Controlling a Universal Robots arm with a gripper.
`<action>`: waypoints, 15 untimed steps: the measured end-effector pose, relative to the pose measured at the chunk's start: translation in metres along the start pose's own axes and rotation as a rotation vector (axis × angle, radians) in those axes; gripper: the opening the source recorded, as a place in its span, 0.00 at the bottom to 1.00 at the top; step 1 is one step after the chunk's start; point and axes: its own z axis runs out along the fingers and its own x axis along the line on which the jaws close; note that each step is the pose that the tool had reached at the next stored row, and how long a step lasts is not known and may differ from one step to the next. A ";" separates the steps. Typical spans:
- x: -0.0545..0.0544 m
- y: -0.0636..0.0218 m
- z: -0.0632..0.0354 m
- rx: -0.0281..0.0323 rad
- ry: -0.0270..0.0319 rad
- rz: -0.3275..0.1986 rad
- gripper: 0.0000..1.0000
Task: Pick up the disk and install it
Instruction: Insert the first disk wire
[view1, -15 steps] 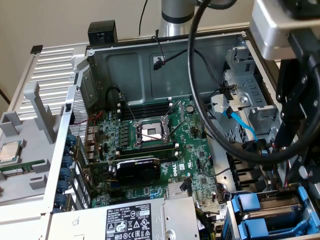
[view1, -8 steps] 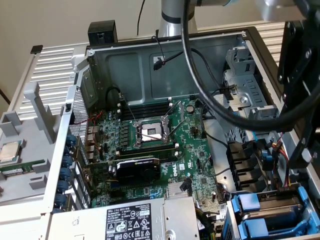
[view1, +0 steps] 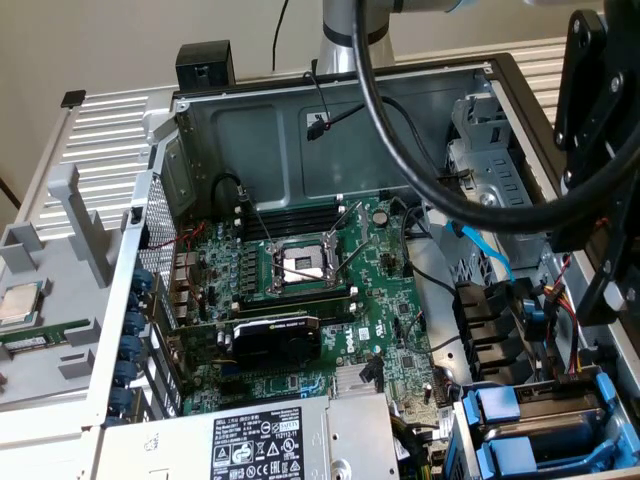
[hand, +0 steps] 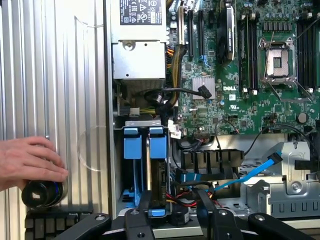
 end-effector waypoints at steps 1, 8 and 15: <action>0.000 0.0000 0.0000 0.0000 0.0000 0.000 0.49; 0.000 0.0000 0.0000 0.0000 0.0000 0.000 0.49; -0.006 0.0006 0.0008 0.0005 0.0111 0.000 0.49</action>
